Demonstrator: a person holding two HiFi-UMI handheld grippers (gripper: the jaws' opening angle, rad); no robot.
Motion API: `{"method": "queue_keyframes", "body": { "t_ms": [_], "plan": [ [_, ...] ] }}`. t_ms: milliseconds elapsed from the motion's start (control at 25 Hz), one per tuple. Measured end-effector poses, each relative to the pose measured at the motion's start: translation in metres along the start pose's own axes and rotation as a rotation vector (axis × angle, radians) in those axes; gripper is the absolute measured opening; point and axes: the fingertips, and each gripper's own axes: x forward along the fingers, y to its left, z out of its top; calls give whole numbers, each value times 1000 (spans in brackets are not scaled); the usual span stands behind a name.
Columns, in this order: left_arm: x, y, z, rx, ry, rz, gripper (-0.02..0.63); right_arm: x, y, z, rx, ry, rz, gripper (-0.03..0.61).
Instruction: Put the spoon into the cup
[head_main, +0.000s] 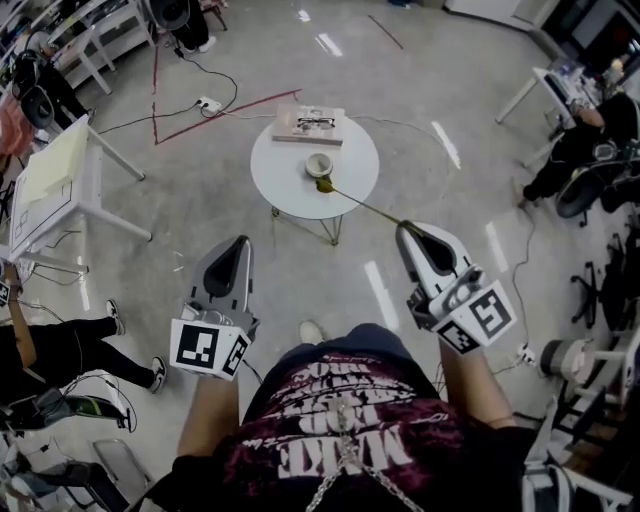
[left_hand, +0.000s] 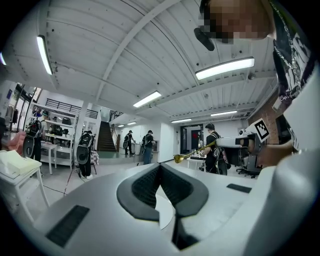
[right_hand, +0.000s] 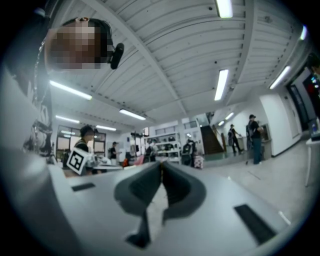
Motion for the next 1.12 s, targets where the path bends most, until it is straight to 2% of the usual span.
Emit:
{"method": "queue_keyframes", "body": {
  "t_ms": [320, 560, 760, 920, 1120],
  "plan": [
    [15, -16, -29, -40, 51, -65, 31, -2, -6, -7, 5, 3, -30, 36],
    [42, -12, -20, -17, 39, -54, 31, 3, -34, -8, 29, -14, -40, 37],
    [58, -10, -12, -5, 39, -46, 31, 15, -51, 6, 23, -42, -26, 35],
    [63, -11, -3, 1, 26, -42, 31, 15, -56, 15, 17, -53, -23, 36],
    [68, -10, -10, -4, 30, -42, 31, 17, -60, 11, 18, -42, -18, 36]
  ]
}}
